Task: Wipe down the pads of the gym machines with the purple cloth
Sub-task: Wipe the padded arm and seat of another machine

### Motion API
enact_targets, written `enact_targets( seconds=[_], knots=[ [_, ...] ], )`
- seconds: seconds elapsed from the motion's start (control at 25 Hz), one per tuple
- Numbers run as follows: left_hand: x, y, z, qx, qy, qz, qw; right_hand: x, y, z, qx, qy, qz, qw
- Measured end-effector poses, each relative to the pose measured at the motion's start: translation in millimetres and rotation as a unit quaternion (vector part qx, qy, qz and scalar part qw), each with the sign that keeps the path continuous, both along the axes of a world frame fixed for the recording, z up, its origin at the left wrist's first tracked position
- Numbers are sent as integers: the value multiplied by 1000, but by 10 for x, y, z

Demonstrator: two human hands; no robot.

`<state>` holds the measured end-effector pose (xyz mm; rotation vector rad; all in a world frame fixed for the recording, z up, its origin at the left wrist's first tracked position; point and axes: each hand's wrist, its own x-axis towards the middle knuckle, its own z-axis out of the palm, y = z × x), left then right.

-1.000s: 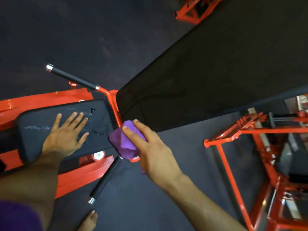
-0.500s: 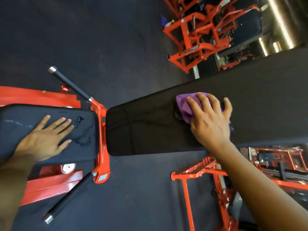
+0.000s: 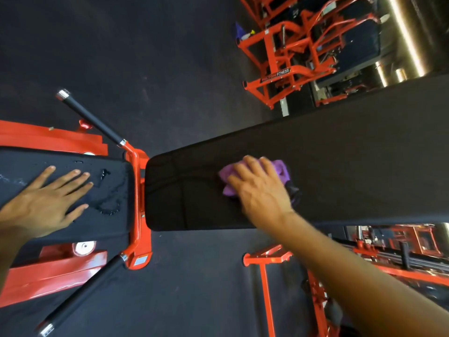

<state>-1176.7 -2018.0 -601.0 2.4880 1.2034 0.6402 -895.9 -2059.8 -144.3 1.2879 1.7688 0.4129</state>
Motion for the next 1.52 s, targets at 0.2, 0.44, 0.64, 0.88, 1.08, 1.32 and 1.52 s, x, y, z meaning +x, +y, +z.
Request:
enact_targets(
  seconds=[0.2,0.44,0.64,0.88,1.08,1.32,1.52],
  knots=[
    [-1,-32,90,18,5,4,1000,-9,692,-174,104,6,23,994],
    [-24,-39,272,32,32,9,999,-151,417,-914,-122,68,4,990],
    [-73,-52,295,12,56,1,998,-73,423,-292,24,145,82,986],
    [-73,-69,262,16,72,-7,997,-157,1092,-1200,29,57,66,996],
    [-77,-78,239,11,72,-12,997,-308,721,-1597,-146,27,87,985],
    [-63,-73,275,-5,84,-13,996,-28,1081,-977,-55,89,73,992],
    [-45,-89,279,-2,99,-6,995,-345,879,-1662,-155,74,61,983]
  ],
)
